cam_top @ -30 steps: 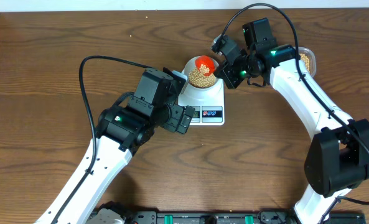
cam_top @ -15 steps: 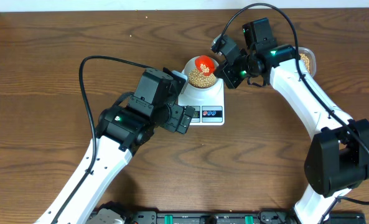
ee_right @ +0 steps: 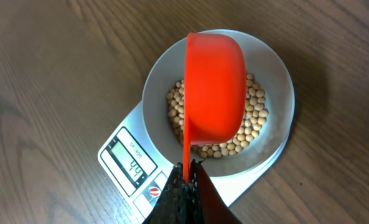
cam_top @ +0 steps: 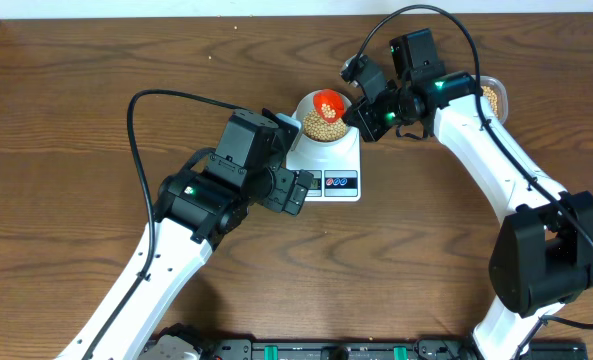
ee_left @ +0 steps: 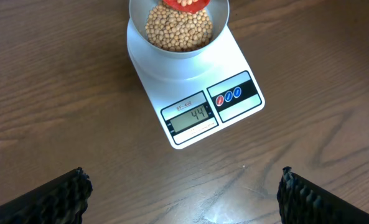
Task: Scoop item into bowl and weigh 50g on scale
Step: 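Tilt the red scoop slightly, trickling soybeans into the bowl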
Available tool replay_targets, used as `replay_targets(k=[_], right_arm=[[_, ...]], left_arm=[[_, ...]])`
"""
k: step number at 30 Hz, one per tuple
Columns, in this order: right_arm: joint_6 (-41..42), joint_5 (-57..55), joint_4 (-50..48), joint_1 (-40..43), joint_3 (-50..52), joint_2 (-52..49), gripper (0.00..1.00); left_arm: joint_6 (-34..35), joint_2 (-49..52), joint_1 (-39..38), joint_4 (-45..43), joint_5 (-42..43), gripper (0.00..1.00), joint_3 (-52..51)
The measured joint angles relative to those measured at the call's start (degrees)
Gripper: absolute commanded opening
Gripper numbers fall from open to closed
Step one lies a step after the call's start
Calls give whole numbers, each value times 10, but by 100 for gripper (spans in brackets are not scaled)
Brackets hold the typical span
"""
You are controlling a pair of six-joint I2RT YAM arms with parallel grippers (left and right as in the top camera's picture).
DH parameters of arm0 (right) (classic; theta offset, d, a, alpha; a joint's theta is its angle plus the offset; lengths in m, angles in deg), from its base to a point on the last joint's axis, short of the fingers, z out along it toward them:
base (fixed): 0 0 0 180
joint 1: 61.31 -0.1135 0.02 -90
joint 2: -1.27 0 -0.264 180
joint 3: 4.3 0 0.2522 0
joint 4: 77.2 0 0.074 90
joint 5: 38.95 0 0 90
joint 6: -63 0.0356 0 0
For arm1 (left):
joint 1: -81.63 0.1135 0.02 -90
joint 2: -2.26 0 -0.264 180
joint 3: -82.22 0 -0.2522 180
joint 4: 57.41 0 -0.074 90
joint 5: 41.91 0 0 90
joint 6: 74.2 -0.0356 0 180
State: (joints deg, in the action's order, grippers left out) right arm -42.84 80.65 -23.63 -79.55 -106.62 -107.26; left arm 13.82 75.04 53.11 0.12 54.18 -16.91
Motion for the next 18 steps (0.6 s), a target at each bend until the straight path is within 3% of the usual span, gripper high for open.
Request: replay_targets(k=[18], right_arm=[[-22,2,0,0,0,0,1]], left_arm=[[0,0,0,0,0,98,0]])
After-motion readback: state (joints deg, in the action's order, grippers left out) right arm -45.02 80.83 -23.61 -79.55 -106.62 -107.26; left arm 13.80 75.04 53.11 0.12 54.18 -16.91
